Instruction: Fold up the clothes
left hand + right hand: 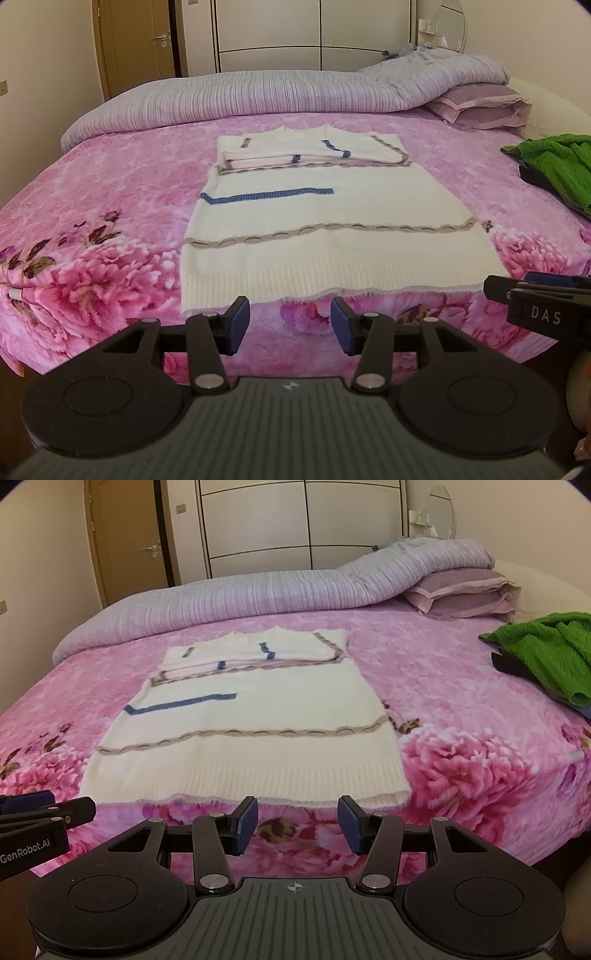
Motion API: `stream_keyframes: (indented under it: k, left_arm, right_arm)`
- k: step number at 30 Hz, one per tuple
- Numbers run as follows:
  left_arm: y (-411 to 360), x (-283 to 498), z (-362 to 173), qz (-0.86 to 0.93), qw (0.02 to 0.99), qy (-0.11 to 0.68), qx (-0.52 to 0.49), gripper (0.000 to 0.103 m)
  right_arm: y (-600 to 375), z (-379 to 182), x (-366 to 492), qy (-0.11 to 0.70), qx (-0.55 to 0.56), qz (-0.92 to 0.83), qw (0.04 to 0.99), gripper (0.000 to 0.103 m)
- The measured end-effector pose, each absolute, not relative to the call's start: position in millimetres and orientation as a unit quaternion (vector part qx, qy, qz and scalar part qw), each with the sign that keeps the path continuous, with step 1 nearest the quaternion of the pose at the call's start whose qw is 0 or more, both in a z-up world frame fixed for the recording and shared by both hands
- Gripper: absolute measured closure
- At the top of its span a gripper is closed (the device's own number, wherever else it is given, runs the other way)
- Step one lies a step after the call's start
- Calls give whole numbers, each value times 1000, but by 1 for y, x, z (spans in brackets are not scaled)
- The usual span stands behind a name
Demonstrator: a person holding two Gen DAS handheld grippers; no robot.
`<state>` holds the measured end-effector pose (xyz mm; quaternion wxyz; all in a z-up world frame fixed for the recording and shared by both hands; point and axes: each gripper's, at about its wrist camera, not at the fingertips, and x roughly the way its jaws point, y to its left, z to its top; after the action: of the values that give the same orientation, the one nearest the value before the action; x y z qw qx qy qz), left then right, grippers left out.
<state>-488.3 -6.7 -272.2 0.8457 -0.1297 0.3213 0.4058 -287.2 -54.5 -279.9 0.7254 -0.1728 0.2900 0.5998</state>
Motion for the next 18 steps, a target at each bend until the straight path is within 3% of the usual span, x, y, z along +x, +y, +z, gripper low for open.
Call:
stream_keyframes:
  k: [18]
  left_arm:
    - [32, -503, -255, 418, 847, 293, -148, 56]
  right_arm:
    - [-29, -269, -287, 257, -179, 613, 726, 51]
